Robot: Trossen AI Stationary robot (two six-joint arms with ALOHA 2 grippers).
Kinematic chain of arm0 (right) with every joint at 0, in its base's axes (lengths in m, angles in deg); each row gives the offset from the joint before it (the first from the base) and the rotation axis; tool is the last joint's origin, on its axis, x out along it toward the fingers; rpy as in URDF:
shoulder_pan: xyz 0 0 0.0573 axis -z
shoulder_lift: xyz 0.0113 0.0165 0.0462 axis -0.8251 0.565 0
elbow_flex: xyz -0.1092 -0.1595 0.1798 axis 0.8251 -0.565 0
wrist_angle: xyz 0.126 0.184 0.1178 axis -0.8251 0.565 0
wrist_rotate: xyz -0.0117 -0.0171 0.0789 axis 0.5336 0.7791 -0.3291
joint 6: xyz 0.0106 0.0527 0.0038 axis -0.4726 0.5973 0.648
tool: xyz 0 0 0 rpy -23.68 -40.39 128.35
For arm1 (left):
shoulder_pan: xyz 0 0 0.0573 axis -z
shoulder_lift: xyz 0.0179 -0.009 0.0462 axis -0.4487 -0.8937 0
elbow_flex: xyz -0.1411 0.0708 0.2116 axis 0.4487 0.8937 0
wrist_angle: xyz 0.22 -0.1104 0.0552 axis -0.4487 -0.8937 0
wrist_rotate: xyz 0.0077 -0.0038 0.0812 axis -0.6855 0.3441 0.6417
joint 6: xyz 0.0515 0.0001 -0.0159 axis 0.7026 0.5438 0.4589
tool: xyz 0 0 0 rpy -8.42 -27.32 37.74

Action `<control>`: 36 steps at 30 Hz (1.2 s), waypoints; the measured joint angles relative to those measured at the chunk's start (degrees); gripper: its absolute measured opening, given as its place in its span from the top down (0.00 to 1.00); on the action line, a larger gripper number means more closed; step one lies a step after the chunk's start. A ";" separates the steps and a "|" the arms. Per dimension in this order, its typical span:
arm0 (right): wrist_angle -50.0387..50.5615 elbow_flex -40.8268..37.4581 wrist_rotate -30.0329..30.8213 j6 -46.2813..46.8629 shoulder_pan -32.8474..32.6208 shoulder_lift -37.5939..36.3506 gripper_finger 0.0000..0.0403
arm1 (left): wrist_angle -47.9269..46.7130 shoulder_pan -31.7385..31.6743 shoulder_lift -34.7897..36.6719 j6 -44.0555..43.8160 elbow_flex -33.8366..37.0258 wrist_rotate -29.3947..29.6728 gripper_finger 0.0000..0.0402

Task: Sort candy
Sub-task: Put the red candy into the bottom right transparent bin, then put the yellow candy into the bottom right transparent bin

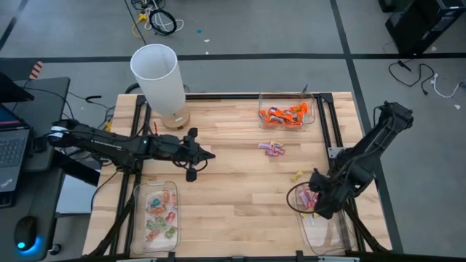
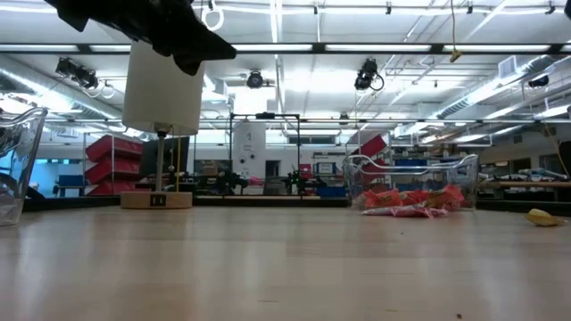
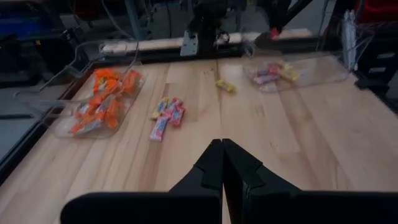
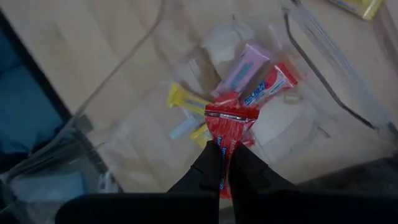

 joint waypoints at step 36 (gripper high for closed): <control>-4.73 -8.56 0.34 10.16 -0.29 0.07 0.79 | 4.52 0.79 -1.91 -0.35 -0.04 -0.81 0.99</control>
